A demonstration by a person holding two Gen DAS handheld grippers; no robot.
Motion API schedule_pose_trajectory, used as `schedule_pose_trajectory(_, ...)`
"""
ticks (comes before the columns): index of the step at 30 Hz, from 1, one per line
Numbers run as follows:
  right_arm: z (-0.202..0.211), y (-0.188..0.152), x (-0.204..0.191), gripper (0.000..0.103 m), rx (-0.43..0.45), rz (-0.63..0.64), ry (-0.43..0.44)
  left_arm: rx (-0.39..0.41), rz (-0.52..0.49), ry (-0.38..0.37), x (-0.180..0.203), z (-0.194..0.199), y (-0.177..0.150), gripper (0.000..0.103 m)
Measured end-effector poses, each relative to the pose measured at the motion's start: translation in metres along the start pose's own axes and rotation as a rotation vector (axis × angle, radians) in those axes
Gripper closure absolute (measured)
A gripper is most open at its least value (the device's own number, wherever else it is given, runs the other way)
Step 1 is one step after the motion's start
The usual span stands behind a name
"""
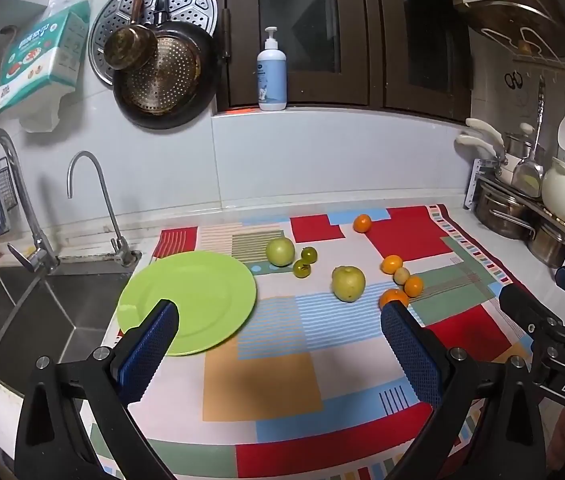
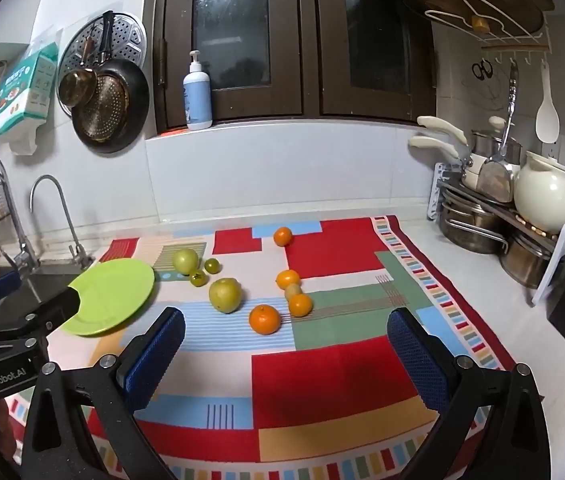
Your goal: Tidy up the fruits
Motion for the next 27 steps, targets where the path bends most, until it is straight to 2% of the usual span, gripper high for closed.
schedule_pose_trajectory(27, -0.007, 0.003, -0.010, 0.001, -0.004, 0.053, 0.074, 0.031, 0.033, 0.077, -0.005, 0.012, -0.007, 0.000)
Point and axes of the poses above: each gripper's, at about its wrist camera, not at the fingertips, and z roughly against the way its jaws point, x to its right, y to its top, the point moved 3 cm from there along -z, roughly the way its jaws point, and after that the axes turned 6 degrees about z, right-handed, at the moved point
